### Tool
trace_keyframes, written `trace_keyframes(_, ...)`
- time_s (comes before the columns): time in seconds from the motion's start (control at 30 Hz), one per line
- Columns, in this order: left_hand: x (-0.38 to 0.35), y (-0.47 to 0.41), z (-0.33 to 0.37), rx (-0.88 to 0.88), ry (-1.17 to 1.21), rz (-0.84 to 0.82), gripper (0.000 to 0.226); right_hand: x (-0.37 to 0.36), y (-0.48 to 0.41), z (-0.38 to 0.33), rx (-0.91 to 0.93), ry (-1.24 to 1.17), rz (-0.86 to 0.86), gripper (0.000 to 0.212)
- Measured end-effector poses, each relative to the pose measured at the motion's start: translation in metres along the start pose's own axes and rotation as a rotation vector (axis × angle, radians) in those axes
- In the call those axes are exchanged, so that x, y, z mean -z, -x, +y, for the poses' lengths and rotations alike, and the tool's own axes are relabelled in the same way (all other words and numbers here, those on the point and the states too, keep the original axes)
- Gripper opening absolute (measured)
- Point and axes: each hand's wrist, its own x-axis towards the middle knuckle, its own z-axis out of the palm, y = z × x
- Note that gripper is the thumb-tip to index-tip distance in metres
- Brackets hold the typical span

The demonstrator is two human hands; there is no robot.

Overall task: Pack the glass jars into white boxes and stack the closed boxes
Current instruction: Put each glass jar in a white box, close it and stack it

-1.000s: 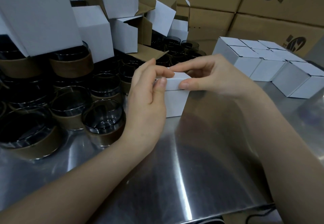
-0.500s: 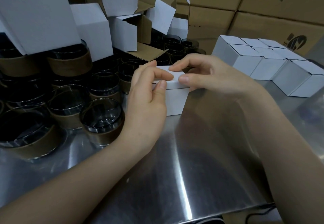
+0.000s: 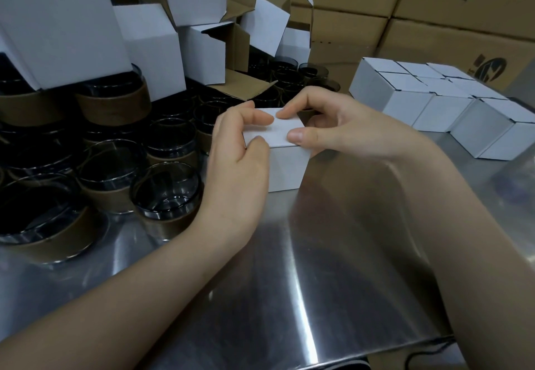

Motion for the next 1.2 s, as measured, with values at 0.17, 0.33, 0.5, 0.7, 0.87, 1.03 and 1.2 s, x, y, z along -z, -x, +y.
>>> trace_keyframes(0.17, 0.002, -0.001, 0.006, 0.043, 0.071, 0.0, 0.036, -0.001, -0.001, -0.005, -0.04, 0.059, -0.015, 0.025)
trace_keyframes(0.33, 0.002, -0.002, 0.007, 0.111, 0.124, 0.011, 0.038, -0.003, 0.002, -0.008, -0.07, 0.148, 0.01, 0.021)
trace_keyframes(0.5, 0.0, 0.004, 0.007, 0.135, 0.118, 0.018, 0.035, -0.013, 0.004, -0.021, -0.006, 0.41, 0.204, 0.02)
trace_keyframes(0.7, -0.003, 0.007, 0.008, 0.113, 0.215, 0.013, 0.024, -0.025, 0.01, -0.04, -0.056, 0.636, 0.293, 0.054)
trace_keyframes(0.87, -0.004, 0.009, 0.01, 0.08, 0.189, -0.042, 0.02, -0.023, 0.026, -0.042, -0.15, 0.687, 0.301, 0.041)
trace_keyframes(1.03, -0.006, 0.013, 0.009, -0.005, 0.016, -0.206, 0.014, -0.002, 0.052, -0.035, -0.293, 0.689, 0.36, 0.03)
trace_keyframes(1.2, -0.008, 0.018, 0.005, 0.03, -0.156, -0.338, 0.017, 0.034, 0.074, -0.012, -0.475, 0.639, 0.514, 0.022)
